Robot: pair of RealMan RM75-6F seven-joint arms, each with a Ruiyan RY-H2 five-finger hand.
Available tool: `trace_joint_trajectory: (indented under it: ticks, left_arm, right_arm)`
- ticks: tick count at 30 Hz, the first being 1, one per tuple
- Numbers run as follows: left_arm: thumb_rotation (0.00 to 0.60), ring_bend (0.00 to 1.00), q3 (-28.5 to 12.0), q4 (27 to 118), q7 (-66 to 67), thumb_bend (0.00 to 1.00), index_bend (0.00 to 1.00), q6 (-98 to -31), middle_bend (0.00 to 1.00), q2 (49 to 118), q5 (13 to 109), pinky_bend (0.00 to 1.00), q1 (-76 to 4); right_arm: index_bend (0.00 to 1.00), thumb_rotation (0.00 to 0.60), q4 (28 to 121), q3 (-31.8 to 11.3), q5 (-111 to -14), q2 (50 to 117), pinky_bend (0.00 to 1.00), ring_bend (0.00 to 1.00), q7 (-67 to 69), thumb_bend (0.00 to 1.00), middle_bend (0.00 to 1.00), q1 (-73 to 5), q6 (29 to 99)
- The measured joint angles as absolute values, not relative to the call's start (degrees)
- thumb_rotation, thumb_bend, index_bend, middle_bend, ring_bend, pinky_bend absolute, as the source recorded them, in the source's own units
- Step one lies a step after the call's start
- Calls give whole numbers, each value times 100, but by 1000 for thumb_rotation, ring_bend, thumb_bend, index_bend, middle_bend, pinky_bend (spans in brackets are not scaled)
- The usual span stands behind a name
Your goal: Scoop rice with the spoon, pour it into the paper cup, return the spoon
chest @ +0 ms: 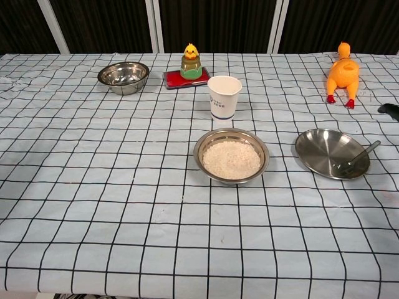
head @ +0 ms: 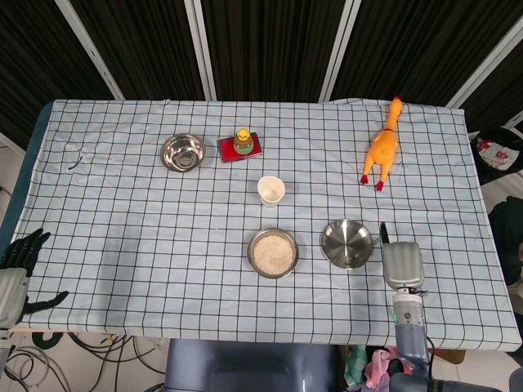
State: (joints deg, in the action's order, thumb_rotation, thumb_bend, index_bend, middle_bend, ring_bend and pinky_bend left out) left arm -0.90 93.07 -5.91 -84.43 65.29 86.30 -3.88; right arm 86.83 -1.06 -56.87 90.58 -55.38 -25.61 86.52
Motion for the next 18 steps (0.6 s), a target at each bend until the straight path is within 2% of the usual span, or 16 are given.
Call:
trace_joint_trajectory:
  ticks: [1,2,4,7,10,18]
  left_arm:
    - [600,0,-85,9299,-580,11,0,-8449,0,6530,8644,0,-387]
    - [600,0,-81,9290,-566,11,0,-8455,0,6532,8656,0,-386]
    - [600,0,-71,9269,-522,11,0,-8462,0,6537,8676,0,-385]
    - [600,0,-52,9251,-434,11,0,-8461,0,6534,8687,0,-379]
    - [600,0,-35,9238,-306,11,0,-8462,0,6527,8694,0,-372]
    - [600,0,-20,9181,99,8,0,-8520,0,6533,8708,0,-346]
  right_arm:
    - [53,600,8745,-55,-5805,8966,568,616,-5483,254,497,-2523,8699]
    - [34,600,8813,-3,-5926,8858,493,521,-5414,244,408,-2479,8749]
    - [0,600,9002,121,-6170,8558,313,239,-5196,206,173,-2360,8851]
    - [0,600,9315,301,-6438,8057,234,47,-4784,161,19,-2162,8946]
    - [0,600,9589,470,-6680,7561,218,0,-4304,122,0,-1953,9041]
    - [0,600,9714,908,-7607,6755,210,0,-2630,110,0,-1402,9390]
